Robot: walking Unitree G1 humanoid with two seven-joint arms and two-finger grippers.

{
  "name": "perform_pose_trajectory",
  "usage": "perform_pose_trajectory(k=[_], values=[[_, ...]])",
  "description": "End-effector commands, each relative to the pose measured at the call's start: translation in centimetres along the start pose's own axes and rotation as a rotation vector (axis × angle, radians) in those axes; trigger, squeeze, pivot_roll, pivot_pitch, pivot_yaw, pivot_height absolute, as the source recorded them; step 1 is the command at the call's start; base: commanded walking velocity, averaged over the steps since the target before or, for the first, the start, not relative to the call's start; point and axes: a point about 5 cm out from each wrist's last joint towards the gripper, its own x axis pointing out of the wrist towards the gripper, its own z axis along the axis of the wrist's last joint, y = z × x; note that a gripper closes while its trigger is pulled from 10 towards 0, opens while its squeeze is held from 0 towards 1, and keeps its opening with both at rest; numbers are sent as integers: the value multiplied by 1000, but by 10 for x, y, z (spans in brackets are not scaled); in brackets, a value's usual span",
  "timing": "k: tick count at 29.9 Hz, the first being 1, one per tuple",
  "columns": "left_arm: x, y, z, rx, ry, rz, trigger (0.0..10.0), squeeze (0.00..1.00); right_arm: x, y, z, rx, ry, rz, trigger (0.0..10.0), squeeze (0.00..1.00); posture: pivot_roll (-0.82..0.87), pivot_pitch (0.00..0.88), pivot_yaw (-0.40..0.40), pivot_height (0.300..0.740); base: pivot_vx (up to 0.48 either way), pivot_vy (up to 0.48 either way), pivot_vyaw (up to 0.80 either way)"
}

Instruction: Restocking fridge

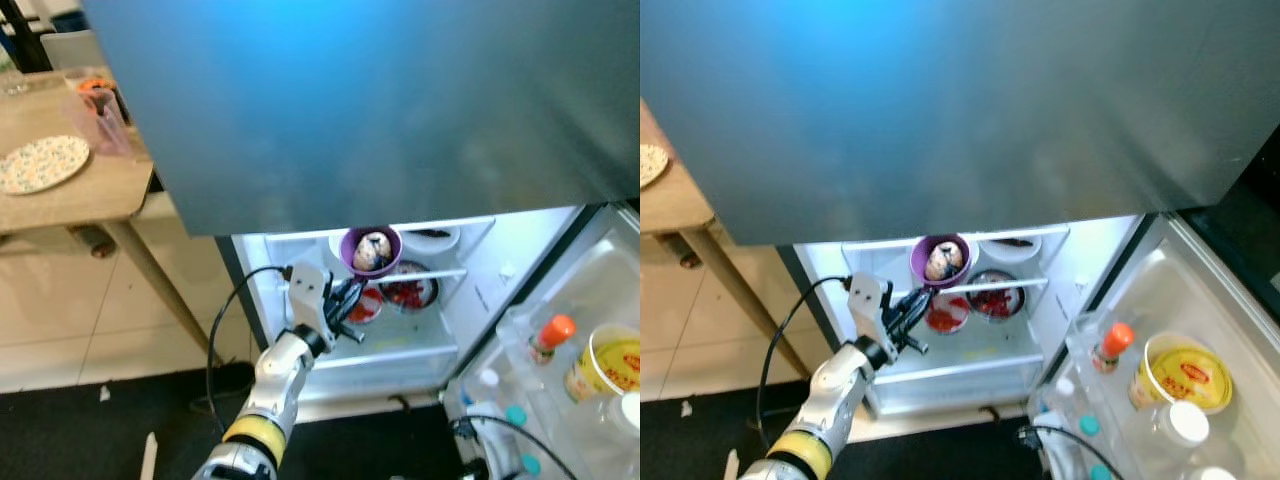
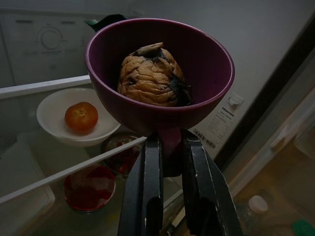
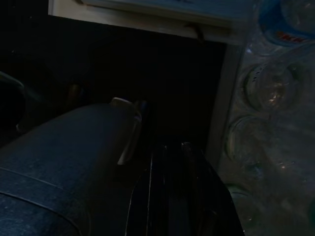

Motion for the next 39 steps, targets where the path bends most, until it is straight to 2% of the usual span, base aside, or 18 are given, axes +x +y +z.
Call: perform_pose_trajectory(k=[1, 5, 12, 27, 35, 39], values=[[0, 0, 3, -12, -24, 0, 10000, 0, 0, 2, -4, 1, 14, 7, 10000, 0, -27, 57, 3, 740, 0, 0, 0], [1, -2, 3, -2, -23, -11, 10000, 0, 0, 3, -4, 0, 13, 9, 10000, 0, -29, 56, 0, 740, 0, 0, 0], [0, -1, 2, 5, -14, -5, 10000, 0, 0, 3, -4, 0, 13, 11, 10000, 0, -28, 57, 2, 740, 0, -443, 0], [-1, 5, 5, 1, -32, 36, 10000, 0, 0, 5, -5, -5, 17, 19, 10000, 0, -27, 59, 3, 740, 0, 0, 0], [1, 16, 9, 54, -22, 124, 10000, 0, 0, 6, -6, -11, 18, 25, 10000, 0, -23, 68, 2, 740, 0, 0, 0], [5, 19, 14, 47, -33, 161, 10000, 0, 1, 9, -7, -19, 19, 31, 10000, 0, -17, 86, 6, 740, 0, 0, 0]])
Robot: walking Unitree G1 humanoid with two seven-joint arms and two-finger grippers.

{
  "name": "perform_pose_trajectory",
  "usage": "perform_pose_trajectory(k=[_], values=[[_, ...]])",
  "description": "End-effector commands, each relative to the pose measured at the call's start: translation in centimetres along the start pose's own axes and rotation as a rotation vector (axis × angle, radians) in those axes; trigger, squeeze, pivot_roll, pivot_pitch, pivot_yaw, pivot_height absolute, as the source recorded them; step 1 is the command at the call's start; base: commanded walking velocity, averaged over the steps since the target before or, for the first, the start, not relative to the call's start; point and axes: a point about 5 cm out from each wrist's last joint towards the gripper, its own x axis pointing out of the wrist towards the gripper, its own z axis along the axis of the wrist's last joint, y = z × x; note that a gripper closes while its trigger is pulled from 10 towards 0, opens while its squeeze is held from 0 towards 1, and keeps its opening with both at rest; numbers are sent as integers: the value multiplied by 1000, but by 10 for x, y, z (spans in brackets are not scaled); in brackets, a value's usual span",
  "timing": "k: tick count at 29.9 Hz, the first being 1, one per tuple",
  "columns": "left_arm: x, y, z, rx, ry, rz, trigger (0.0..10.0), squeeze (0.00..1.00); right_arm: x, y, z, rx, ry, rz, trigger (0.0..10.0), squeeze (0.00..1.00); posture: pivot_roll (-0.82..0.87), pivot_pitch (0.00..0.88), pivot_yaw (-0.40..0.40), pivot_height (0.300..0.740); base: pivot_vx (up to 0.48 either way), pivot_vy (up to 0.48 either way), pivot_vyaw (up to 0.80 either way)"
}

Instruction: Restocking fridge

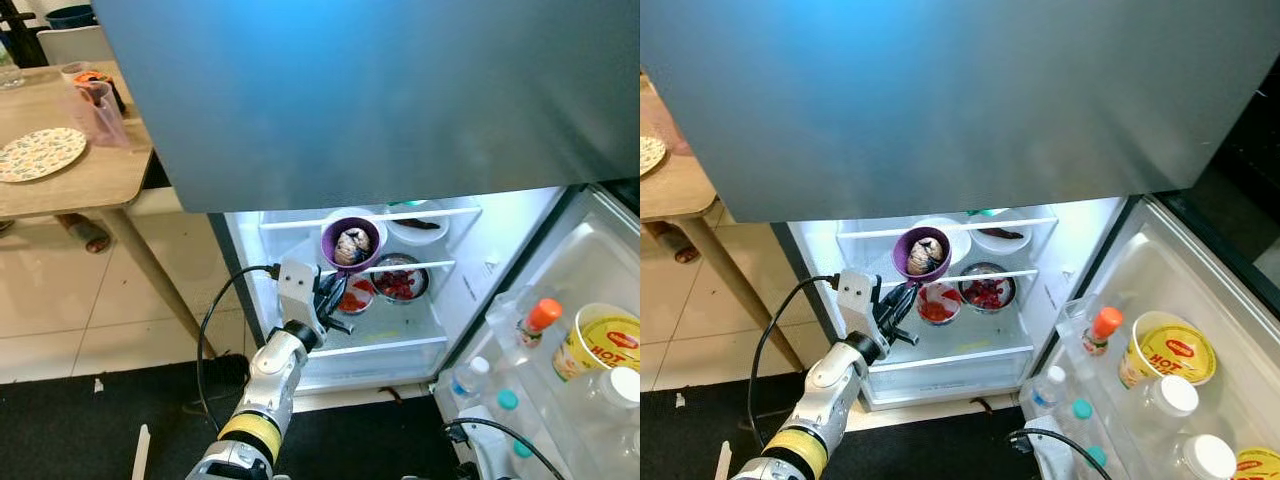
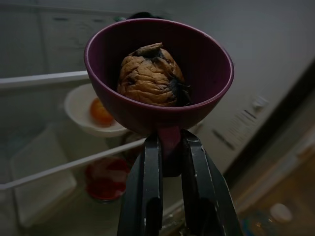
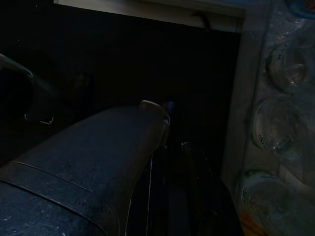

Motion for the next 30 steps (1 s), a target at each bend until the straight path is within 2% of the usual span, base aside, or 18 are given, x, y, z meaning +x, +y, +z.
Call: perform_pose_trajectory(k=[1, 3, 4, 5, 8, 12, 13, 15, 17, 19, 23, 25, 27, 28, 30], values=[[3, 4, 7, 24, -28, 14, 10000, 0, 0, 3, -5, -14, 12, 6, 10000, 0, -17, 86, 6, 740, 0, 0, 0], [9, 3, 13, 8, -44, 25, 10000, 0, 0, 5, -5, -19, 10, 9, 10000, 0, -14, 96, 13, 740, 0, 0, 0], [16, 0, 20, 9, -63, 18, 10000, 0, 1, 7, -4, -25, 3, 11, 10000, 0, -13, 107, 20, 740, 0, 0, 0], [16, 0, 20, 9, -63, 18, 10000, 0, 1, 7, -4, -25, 3, 11, 10000, 0, -13, 107, 20, 740, 0, 0, 0], [35, -8, 41, 37, -103, -3, 10000, 0, 5, 17, 3, -38, -44, 27, 10000, 0, -19, 152, 52, 740, 0, 0, 0], [41, -8, 50, 57, -113, 0, 10000, 0, 7, 22, 13, -51, -96, 46, 10000, 0, -24, 170, 64, 740, 0, 0, 0], [47, -3, 58, 84, -114, 17, 10000, 0, 9, 28, 34, -70, -209, 94, 10000, 0, -39, 203, 80, 740, 0, 0, 0], [51, 1, 64, 109, -113, 27, 10000, 0, 8, 33, 55, -76, -316, 149, 10000, 0, -45, 219, 85, 740, 0, 0, 0], [52, 4, 67, 125, -114, 30, 10000, 0, 6, 37, 71, -72, -408, 205, 10000, 0, -48, 235, 89, 740, 0, 0, 0], [52, 6, 68, 127, -114, 32, 10000, 0, 5, 40, 78, -70, -447, 228, 10000, 0, -49, 239, 89, 740, 0, 0, 0], [52, 16, 74, 139, -111, 59, 10000, 0, -11, 51, 125, -83, -672, 351, 10000, 0, -55, 280, 96, 740, 0, 0, 0], [52, 18, 75, 139, -112, 64, 10000, 0, -14, 53, 131, -87, -703, 365, 10000, 0, -56, 284, 96, 740, 0, 0, 0], [52, 22, 79, 139, -120, 78, 10000, 0, -28, 57, 155, -105, -809, 391, 10000, 0, -57, 306, 97, 740, 0, 0, 0], [52, 22, 79, 139, -120, 78, 10000, 0, -28, 57, 155, -105, -809, 391, 10000, 0, -57, 306, 97, 740, 0, 0, 0], [54, 26, 84, 141, -131, 85, 10000, 0, -40, 59, 173, -121, -891, 401, 10000, 0, -58, 320, 98, 740, 0, 0, 0]])
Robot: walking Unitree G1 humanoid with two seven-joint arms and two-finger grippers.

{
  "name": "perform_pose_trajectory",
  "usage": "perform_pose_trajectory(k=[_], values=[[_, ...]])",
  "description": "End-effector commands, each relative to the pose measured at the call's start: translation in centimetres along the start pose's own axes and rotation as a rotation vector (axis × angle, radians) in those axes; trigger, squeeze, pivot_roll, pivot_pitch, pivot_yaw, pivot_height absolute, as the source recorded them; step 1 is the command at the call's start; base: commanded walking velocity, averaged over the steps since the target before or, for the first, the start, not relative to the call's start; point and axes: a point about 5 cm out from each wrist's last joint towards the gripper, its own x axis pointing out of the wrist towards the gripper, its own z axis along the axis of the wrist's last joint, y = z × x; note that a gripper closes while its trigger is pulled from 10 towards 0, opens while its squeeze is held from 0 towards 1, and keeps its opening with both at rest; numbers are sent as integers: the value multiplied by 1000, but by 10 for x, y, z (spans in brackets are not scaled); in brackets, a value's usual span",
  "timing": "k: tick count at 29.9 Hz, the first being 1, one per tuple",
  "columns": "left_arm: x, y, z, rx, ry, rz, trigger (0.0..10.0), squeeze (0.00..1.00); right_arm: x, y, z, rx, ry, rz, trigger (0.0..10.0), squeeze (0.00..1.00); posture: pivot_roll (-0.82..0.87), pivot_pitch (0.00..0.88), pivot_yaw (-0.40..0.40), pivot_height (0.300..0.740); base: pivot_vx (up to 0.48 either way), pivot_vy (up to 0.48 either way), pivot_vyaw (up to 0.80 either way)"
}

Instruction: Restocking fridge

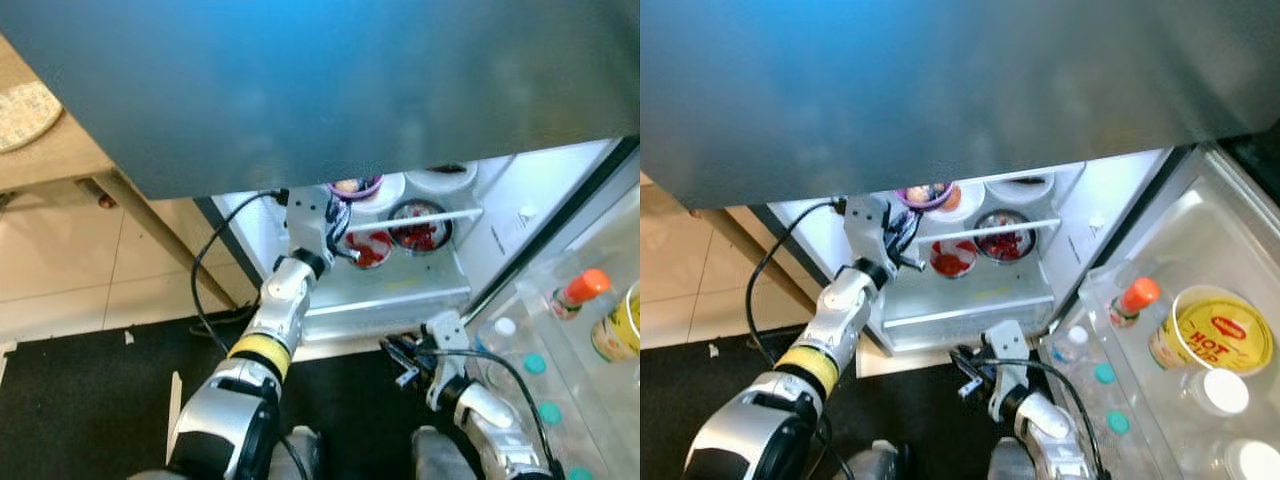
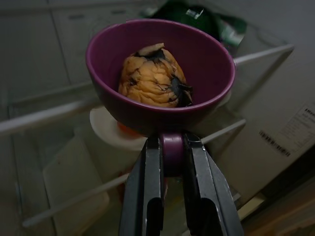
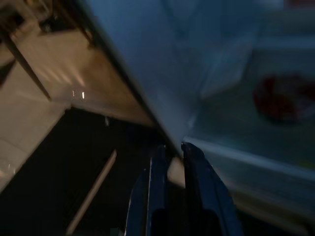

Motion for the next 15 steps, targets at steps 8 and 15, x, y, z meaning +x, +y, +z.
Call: perform_pose_trajectory(k=[8, 15], values=[[7, 12, 22, 23, -76, 5, 10000, 0, 3, 2, 29, -26, -87, -10, 10000, 0, -61, 351, 100, 740, 0, 0, 0], [21, 17, 53, 34, -157, 7, 10000, 0, 2, 7, 68, -49, -180, -21, 10000, 0, -70, 405, 99, 740, 0, 0, 0]])
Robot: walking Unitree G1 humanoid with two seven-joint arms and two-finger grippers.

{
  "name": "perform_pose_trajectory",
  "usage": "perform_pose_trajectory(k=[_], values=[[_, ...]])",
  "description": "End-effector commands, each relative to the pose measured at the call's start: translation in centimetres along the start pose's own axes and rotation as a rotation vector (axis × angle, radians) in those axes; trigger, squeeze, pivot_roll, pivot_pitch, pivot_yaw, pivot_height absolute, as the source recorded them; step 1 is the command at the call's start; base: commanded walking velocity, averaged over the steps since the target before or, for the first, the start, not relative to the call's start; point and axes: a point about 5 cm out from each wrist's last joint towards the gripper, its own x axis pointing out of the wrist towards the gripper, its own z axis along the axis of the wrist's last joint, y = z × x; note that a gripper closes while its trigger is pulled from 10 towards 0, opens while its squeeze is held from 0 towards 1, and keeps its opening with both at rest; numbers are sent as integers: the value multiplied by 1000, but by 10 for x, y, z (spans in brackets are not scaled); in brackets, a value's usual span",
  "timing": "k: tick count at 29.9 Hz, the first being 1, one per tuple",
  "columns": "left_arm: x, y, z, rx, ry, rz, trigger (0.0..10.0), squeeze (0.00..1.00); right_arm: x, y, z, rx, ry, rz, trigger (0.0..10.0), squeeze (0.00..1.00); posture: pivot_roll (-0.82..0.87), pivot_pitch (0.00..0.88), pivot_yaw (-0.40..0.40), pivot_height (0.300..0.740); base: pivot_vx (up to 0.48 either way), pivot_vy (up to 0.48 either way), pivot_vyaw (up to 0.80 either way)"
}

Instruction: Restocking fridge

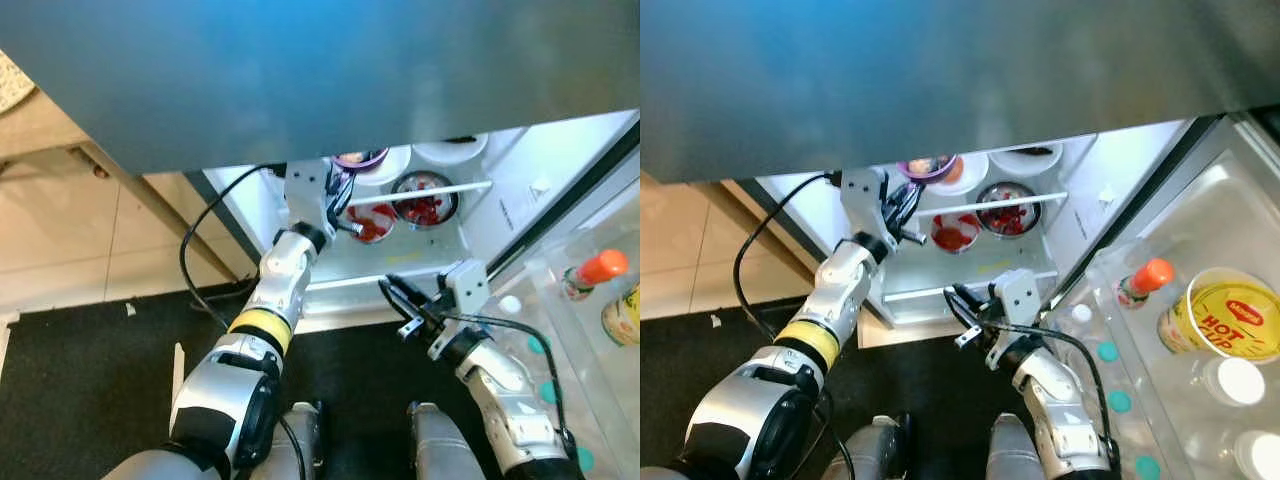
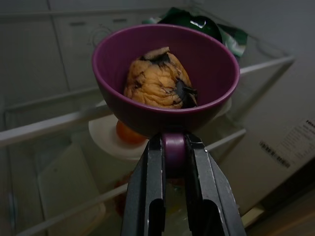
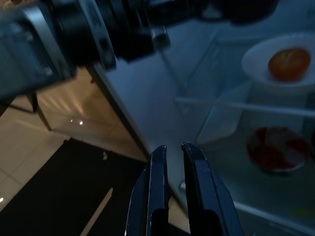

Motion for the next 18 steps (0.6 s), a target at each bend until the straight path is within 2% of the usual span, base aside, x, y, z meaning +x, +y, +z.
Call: perform_pose_trajectory(k=[1, 4, 11, 18], values=[[3, 19, 17, 17, -50, 61, 10000, 0, -1, 3, 5, 26, 1, -9, 10000, 0, -73, 413, 98, 740, 0, 0, 0], [5, 22, 21, 19, -56, 69, 10000, 0, 0, 3, 10, 22, -7, -15, 10000, 0, -74, 417, 96, 740, 0, 0, 0], [12, 42, 44, 48, -87, 126, 10000, 0, 2, -2, 40, 20, -54, -48, 10000, 0, -86, 447, 88, 740, 0, 0, 0], [15, 47, 53, 61, -99, 135, 10000, 0, 1, 1, 45, 12, -44, -49, 10000, 0, -94, 453, 87, 740, 0, 0, 0]])
